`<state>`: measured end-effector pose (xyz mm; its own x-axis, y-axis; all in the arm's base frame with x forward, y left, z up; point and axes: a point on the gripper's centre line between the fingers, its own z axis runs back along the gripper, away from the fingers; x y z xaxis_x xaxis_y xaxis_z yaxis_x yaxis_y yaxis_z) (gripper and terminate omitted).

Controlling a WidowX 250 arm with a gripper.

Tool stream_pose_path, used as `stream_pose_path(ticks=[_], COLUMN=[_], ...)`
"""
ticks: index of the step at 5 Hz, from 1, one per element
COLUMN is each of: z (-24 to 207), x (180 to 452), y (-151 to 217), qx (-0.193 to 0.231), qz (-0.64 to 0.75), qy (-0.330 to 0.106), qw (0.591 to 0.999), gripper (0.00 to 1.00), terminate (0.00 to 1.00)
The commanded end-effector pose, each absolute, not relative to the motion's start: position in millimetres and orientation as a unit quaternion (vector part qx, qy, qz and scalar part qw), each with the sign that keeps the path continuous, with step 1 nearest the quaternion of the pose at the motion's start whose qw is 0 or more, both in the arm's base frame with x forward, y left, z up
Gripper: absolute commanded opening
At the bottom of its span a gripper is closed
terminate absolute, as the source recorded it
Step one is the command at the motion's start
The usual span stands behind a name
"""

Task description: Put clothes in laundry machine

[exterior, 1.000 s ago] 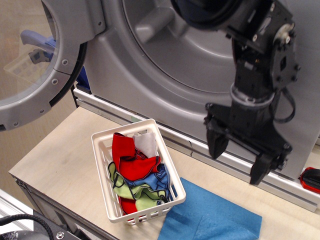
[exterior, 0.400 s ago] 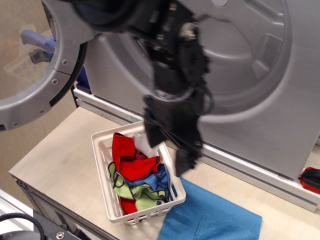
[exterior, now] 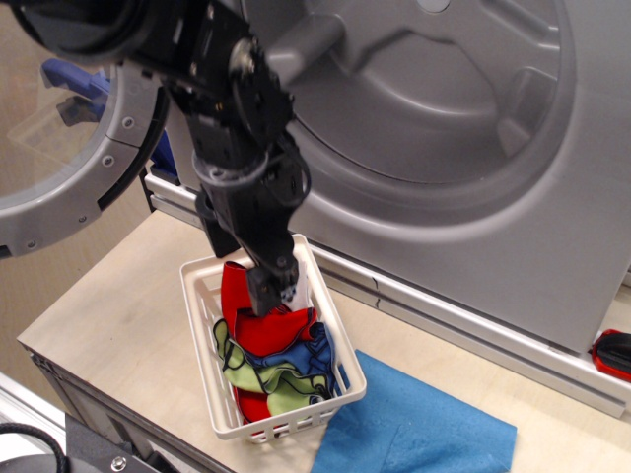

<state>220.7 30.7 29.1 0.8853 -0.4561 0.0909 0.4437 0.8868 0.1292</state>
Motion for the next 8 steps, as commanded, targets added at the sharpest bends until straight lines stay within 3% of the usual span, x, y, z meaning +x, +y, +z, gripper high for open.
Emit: stream_pose_path(ticks=[1, 3, 5, 7, 8], z=[0, -25, -46, -60, -60], x=[226, 228, 227, 222, 220], y=[33, 32, 27, 27, 28], qx=[0.017, 0.025, -0.018, -0.006, 0.005], qz=[-0.221, -0.217, -0.199, -0.208, -0.221], qy=[-0.067, -0.059, -0.060, -0.044, -0.038], qw=[0.973, 0.974, 0.978, 0.977, 0.975], gripper=[1.00, 1.00, 1.00, 1.00, 0.00], terminate=[0.00, 0.00, 0.00, 0.00, 0.00])
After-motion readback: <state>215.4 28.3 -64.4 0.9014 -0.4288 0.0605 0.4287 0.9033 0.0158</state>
